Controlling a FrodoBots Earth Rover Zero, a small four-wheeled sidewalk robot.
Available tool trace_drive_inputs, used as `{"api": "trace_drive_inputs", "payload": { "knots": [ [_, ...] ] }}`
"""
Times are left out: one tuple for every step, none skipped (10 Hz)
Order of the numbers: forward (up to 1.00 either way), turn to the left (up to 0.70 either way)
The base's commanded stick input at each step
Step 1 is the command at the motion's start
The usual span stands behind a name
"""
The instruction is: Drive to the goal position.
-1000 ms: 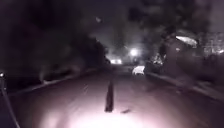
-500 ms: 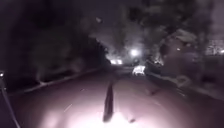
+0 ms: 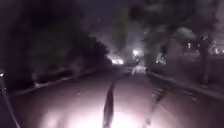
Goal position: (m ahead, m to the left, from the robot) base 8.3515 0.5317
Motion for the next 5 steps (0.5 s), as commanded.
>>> {"api": "trace_drive_inputs", "payload": {
  "knots": [
    [0.5,0.0],
    [0.5,0.0],
    [0.5,0.0],
    [0.5,0.0],
    [0.5,0.0]
  ]
}}
